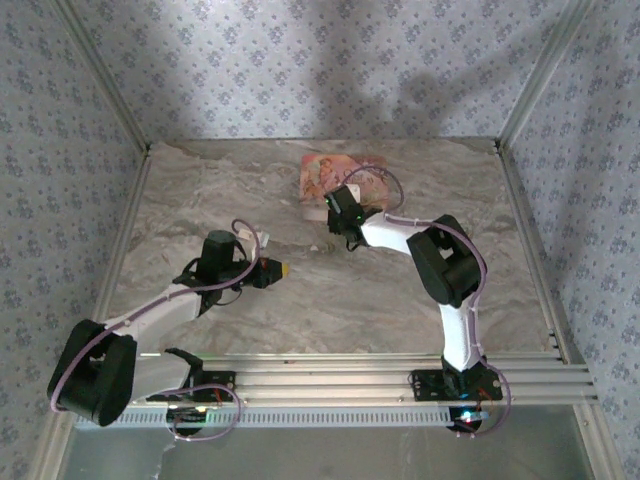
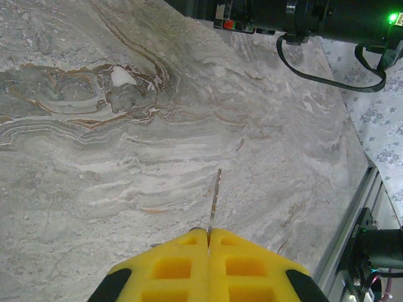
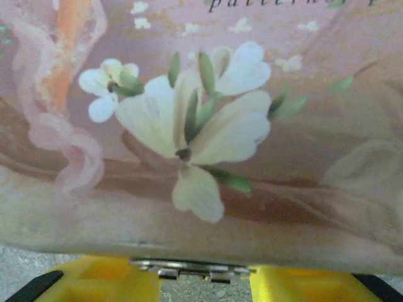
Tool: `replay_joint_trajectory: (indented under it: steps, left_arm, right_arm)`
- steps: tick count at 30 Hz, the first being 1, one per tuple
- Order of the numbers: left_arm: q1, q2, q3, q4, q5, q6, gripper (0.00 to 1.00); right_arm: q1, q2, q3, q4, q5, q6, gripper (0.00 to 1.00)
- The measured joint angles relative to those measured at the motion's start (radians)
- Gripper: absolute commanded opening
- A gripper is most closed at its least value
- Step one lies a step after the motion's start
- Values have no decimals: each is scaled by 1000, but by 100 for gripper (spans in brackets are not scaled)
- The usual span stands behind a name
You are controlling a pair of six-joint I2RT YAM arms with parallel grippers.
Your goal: Unlock a padlock with a key
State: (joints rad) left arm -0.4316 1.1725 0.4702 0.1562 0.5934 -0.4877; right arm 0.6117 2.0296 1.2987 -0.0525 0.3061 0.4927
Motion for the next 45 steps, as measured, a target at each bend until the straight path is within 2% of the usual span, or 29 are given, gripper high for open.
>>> replay_joint_trajectory:
  steps: [2, 8, 12, 17, 25, 26, 28, 32, 34, 39, 45]
  left_arm:
    - [0, 0, 0, 0, 0, 2, 0]
    - [0, 0, 0, -4, 0, 8, 0]
    - [0, -6, 0, -5, 0, 10, 0]
    - [0, -25, -2, 5, 0, 3, 0]
    - [-2, -120, -21, -3, -4, -2, 0]
    - [-2, -135, -21, -12, -4, 7, 0]
    - [-2, -159, -21, -33, -4, 27, 0]
    - [-2, -173, -21, -62, -4, 51, 0]
    - [-2, -172, -21, -72, -4, 57, 0]
    - [-2, -133, -18, -80, -3, 73, 0]
    - [-2, -71, 26, -108, -4, 97, 0]
  right_arm:
    - [-3, 5, 8, 0, -7, -5, 39]
    - [-9, 18, 29, 4, -30, -20, 12]
    - [-12, 18, 31, -3, -58, -30, 1]
    - [-23, -6, 6, 2, -134, -3, 0]
    - [-39, -166, -88, -53, -216, 35, 0]
    - [-34, -188, -90, -66, -217, 39, 0]
    - [-22, -220, -85, -97, -205, 42, 11]
    - [0, -236, -23, -180, -156, 33, 40]
    - [5, -229, 28, -223, -131, 14, 46]
    - [-11, -97, 279, -320, -98, -53, 48]
    - [-64, 155, 576, -415, -122, -122, 42]
